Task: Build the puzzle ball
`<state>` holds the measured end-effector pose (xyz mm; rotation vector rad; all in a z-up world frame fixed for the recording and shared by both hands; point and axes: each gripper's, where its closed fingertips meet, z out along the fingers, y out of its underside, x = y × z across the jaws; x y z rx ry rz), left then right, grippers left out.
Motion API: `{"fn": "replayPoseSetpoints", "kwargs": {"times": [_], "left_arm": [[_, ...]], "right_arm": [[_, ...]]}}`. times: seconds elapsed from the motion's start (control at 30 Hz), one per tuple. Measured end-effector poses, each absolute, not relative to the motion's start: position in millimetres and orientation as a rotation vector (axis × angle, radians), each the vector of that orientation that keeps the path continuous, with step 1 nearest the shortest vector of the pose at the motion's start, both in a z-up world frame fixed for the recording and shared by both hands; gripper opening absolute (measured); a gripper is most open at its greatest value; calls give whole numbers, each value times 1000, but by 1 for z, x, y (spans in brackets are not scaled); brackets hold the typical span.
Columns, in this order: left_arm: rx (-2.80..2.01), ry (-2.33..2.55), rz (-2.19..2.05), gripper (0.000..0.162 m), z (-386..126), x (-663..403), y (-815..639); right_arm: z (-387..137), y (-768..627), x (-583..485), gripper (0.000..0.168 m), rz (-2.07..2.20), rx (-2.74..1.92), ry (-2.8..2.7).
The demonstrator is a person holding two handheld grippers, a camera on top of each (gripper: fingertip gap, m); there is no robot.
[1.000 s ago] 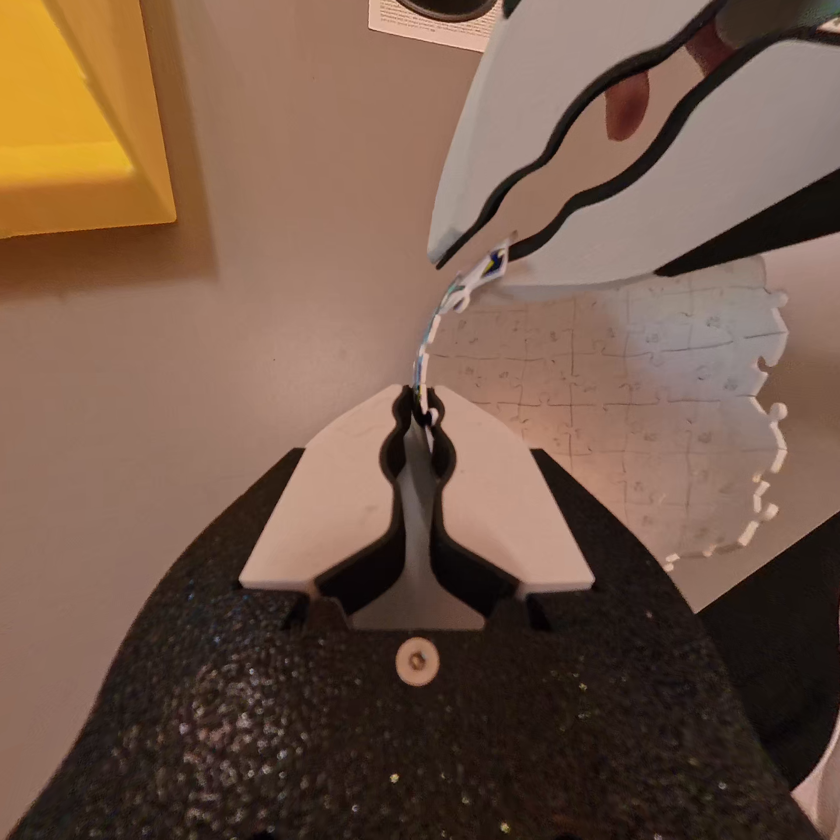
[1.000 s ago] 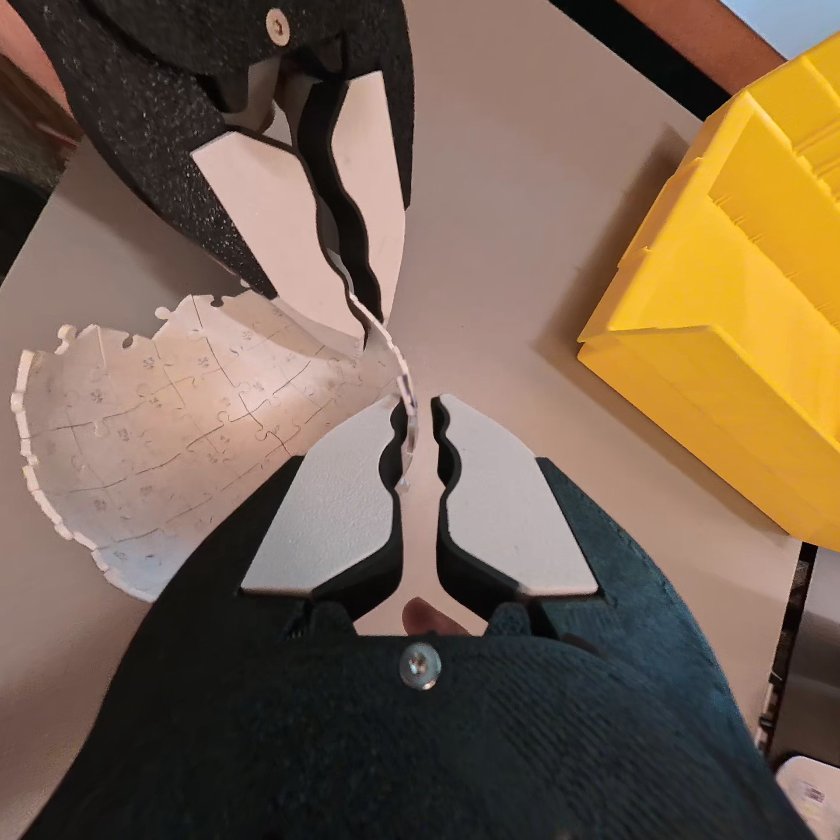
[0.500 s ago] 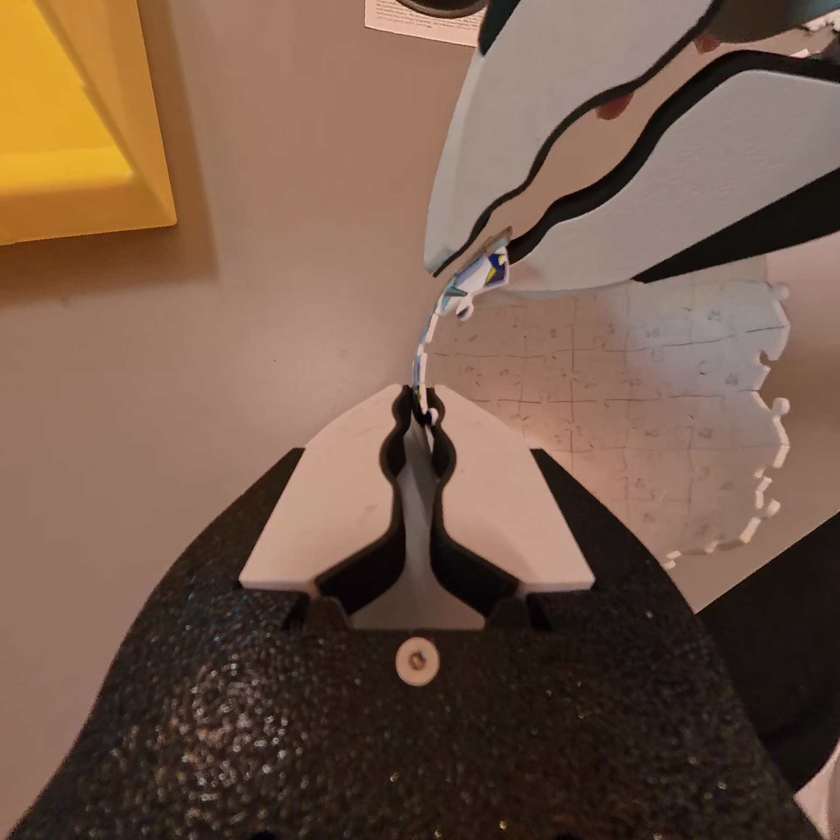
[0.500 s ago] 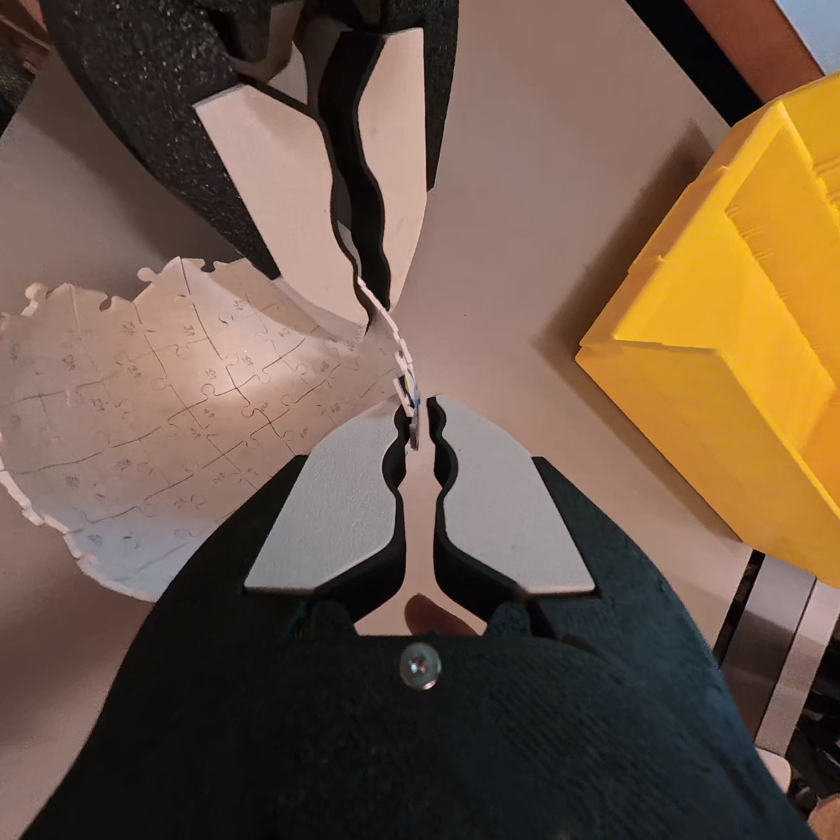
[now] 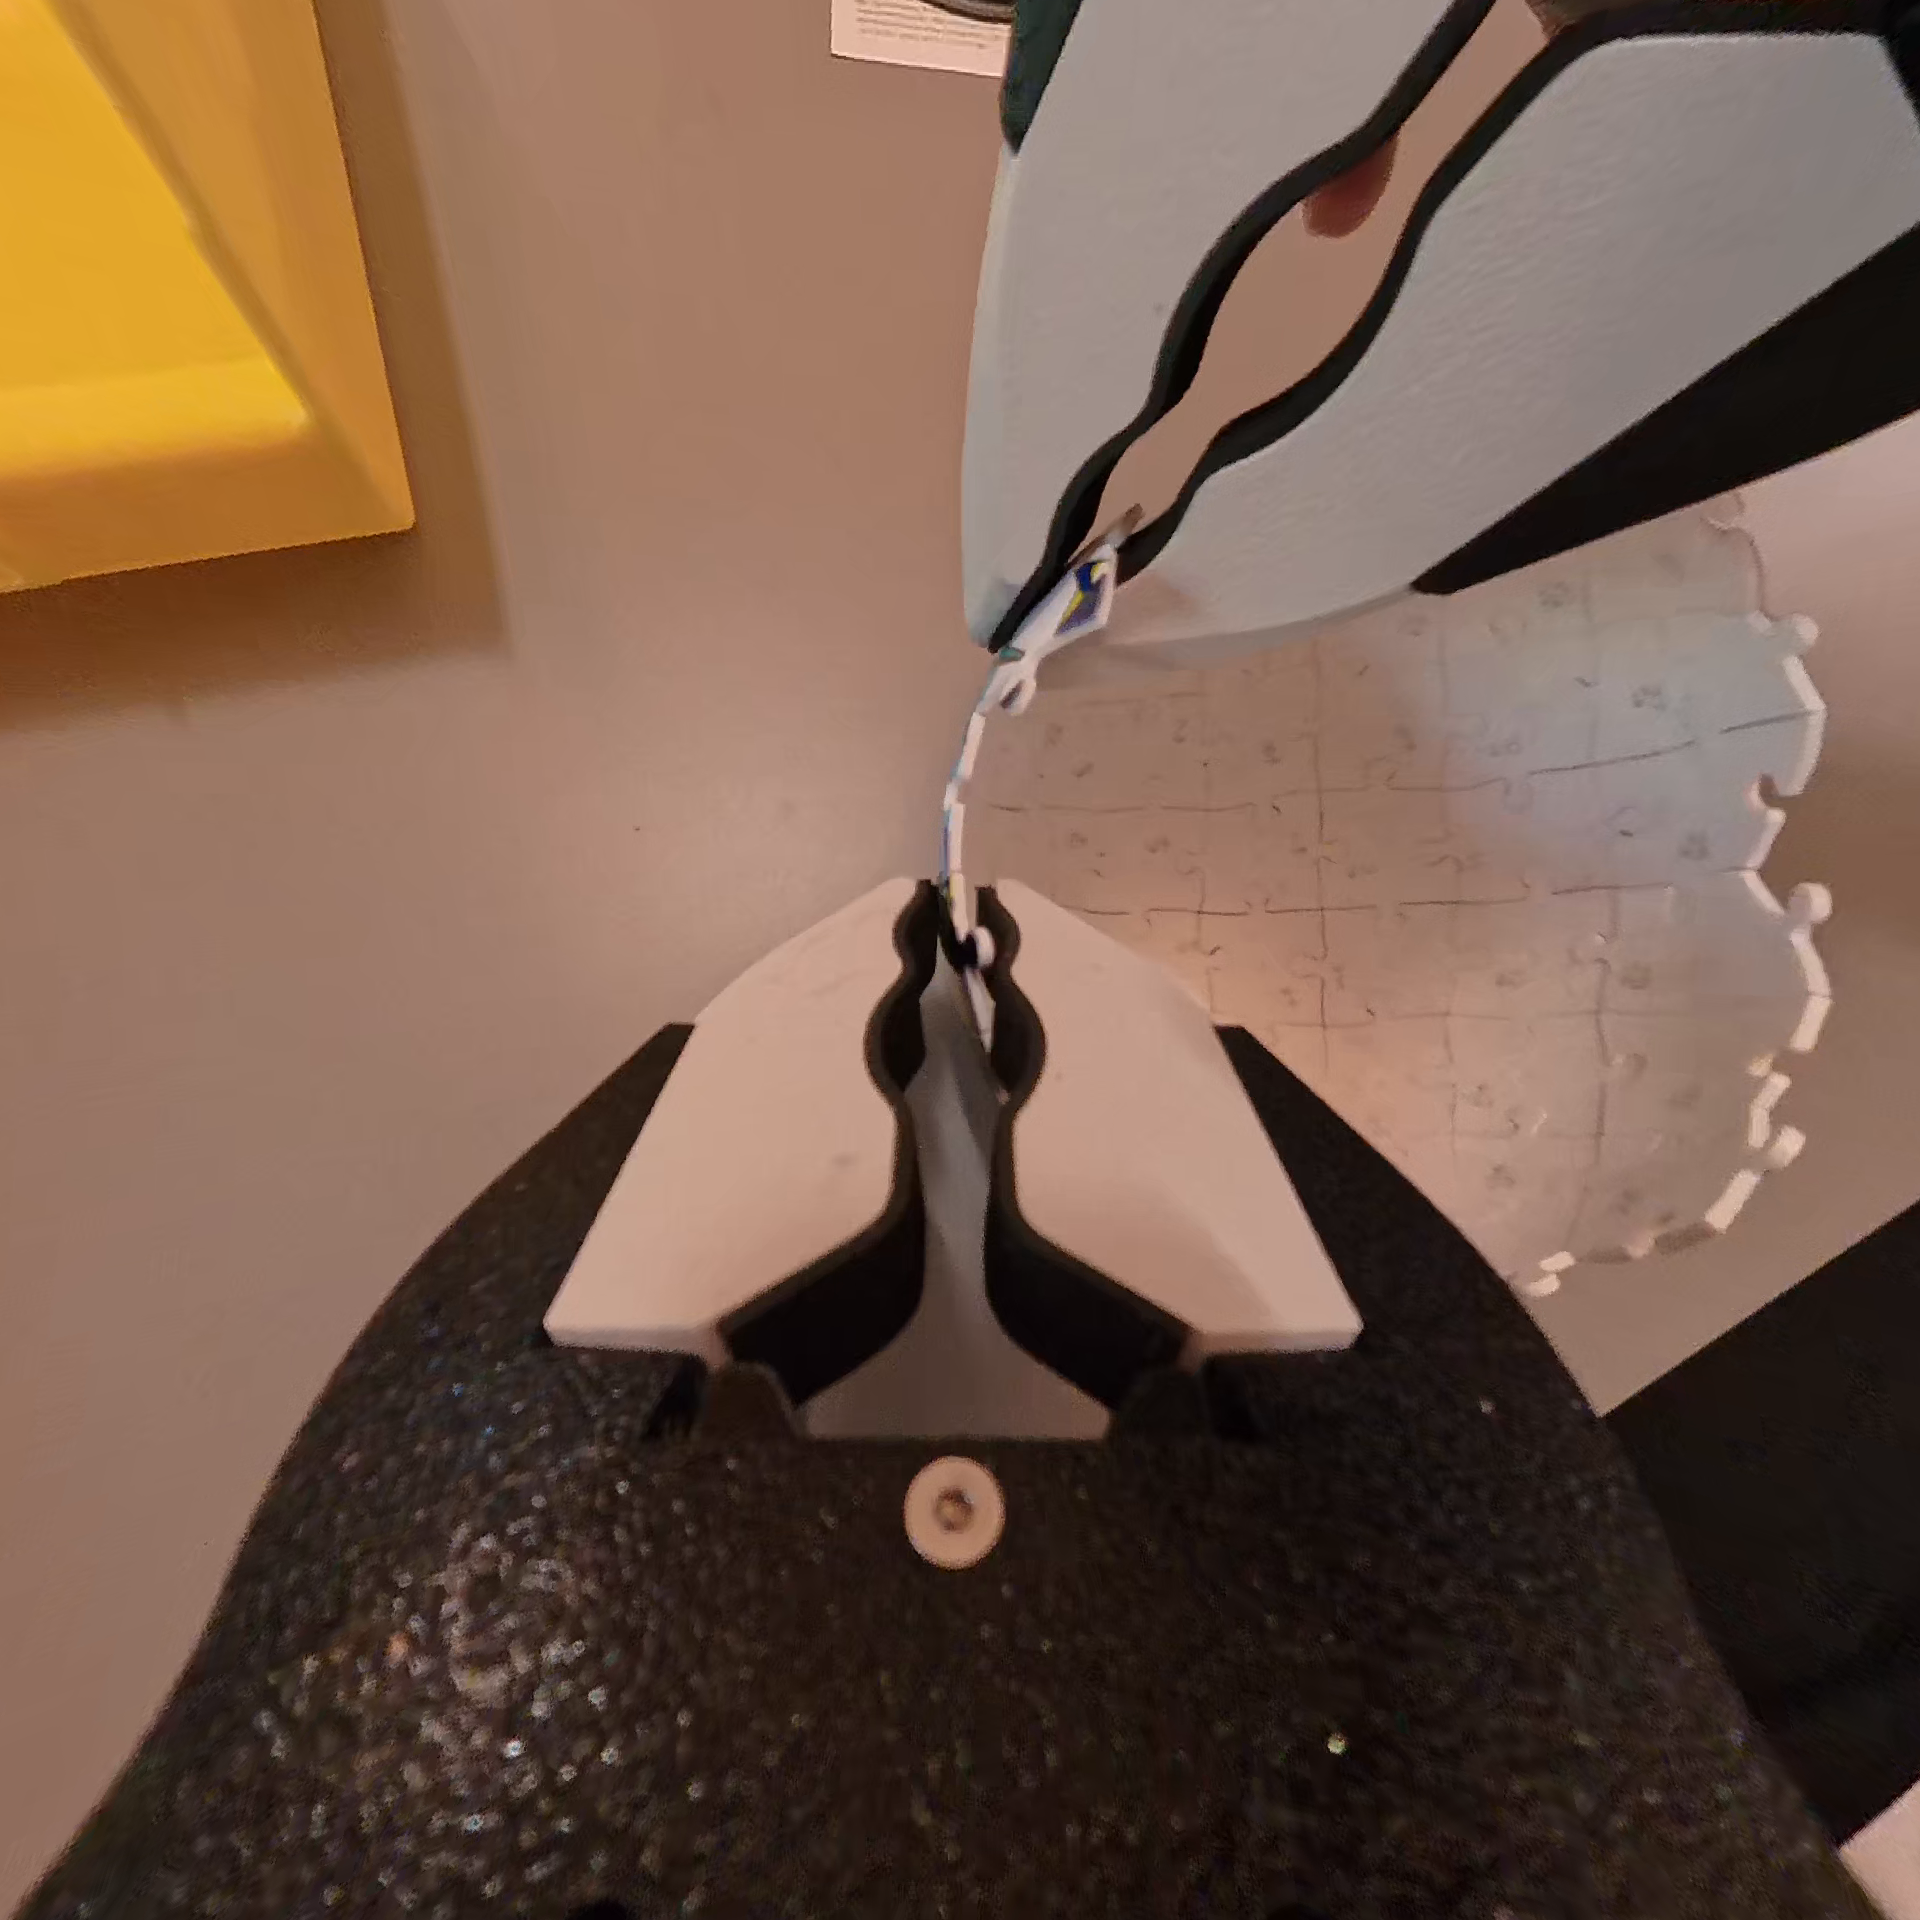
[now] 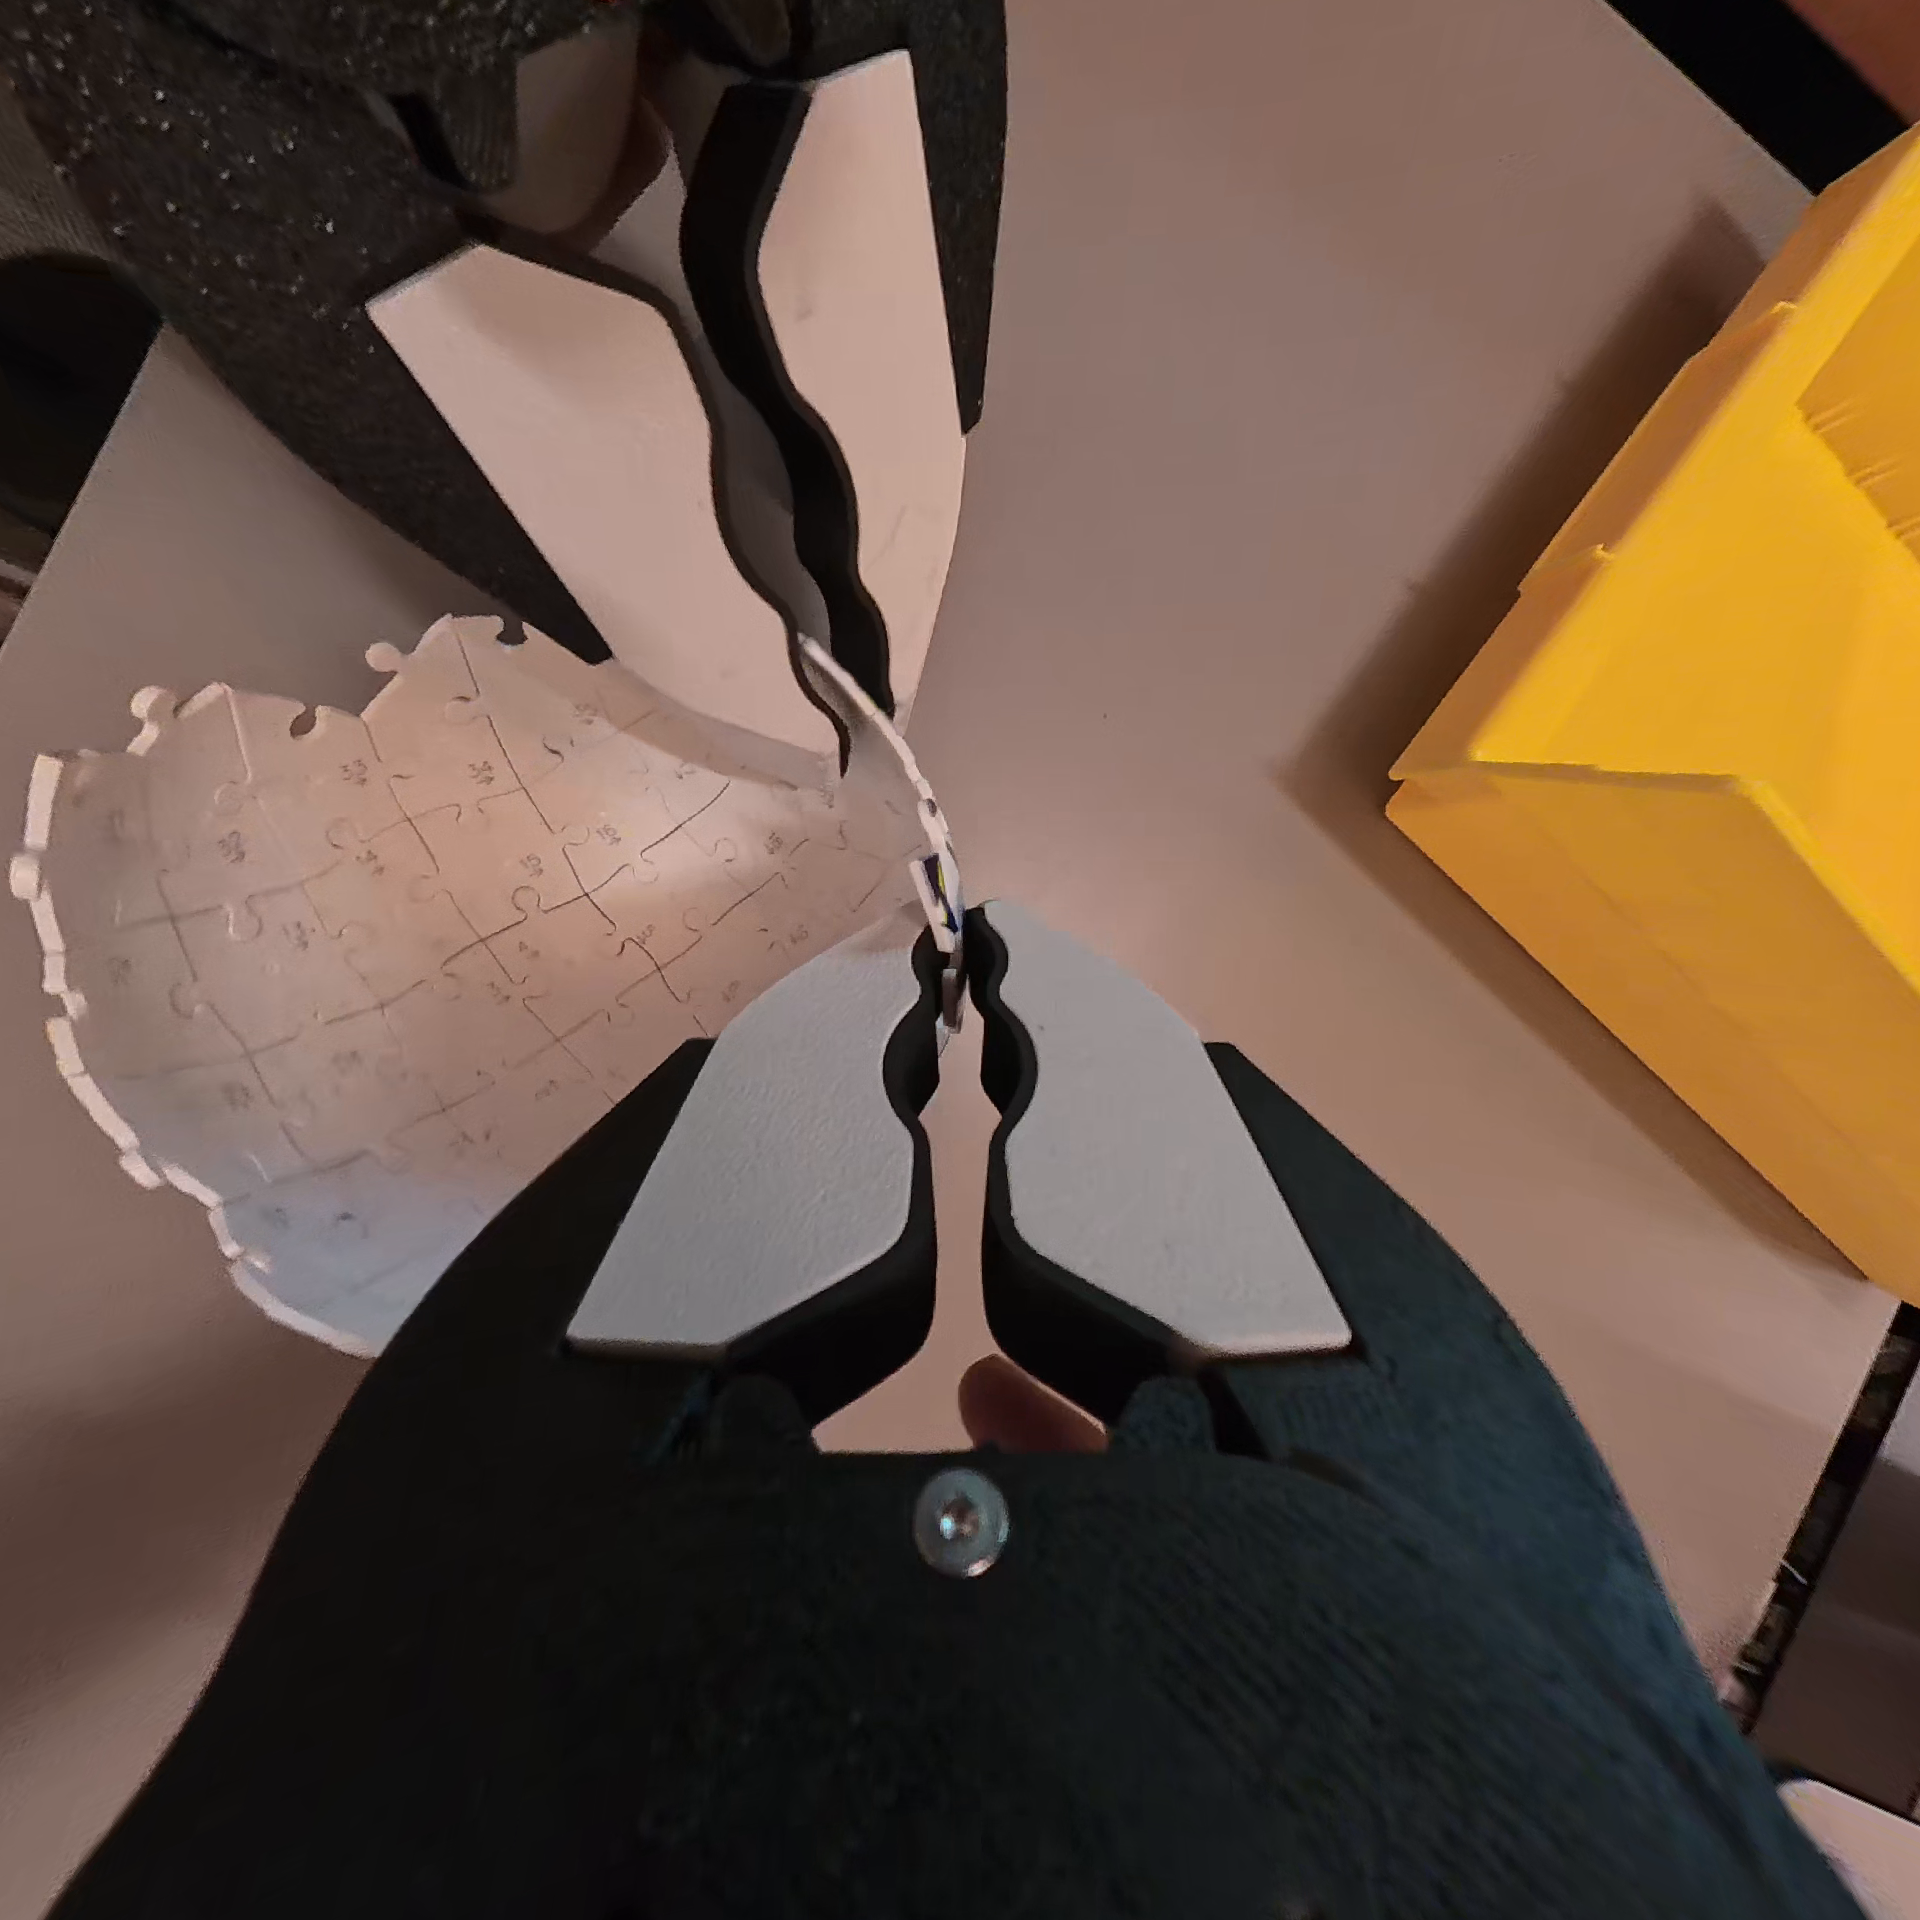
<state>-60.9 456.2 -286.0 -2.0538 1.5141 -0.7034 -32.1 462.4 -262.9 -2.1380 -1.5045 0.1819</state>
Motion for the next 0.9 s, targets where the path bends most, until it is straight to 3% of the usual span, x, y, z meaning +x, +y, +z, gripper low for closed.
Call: {"fn": "replayPoseSetpoints", "kwargs": {"times": [0.07,0.17,0.37,0.53,0.7,0.9], "left_arm": [[-2059,1506,-714,7,-286,-61,456],[-2044,1498,-749,5,-282,-59,455],[-2050,1495,-718,4,-283,-60,456],[-2056,1494,-715,5,-284,-61,456],[-2065,1490,-702,4,-285,-61,457],[-2074,1488,-686,4,-286,-62,457]], "right_arm": [[-263,464,-32,4,186,-2133,-1480],[-265,465,-25,23,138,-2138,-1474],[-261,461,-21,27,154,-2135,-1433],[-227,453,-22,36,304,-2071,-1284],[-189,441,8,37,318,-2011,-972],[-200,421,39,33,214,-2020,-874]]}}
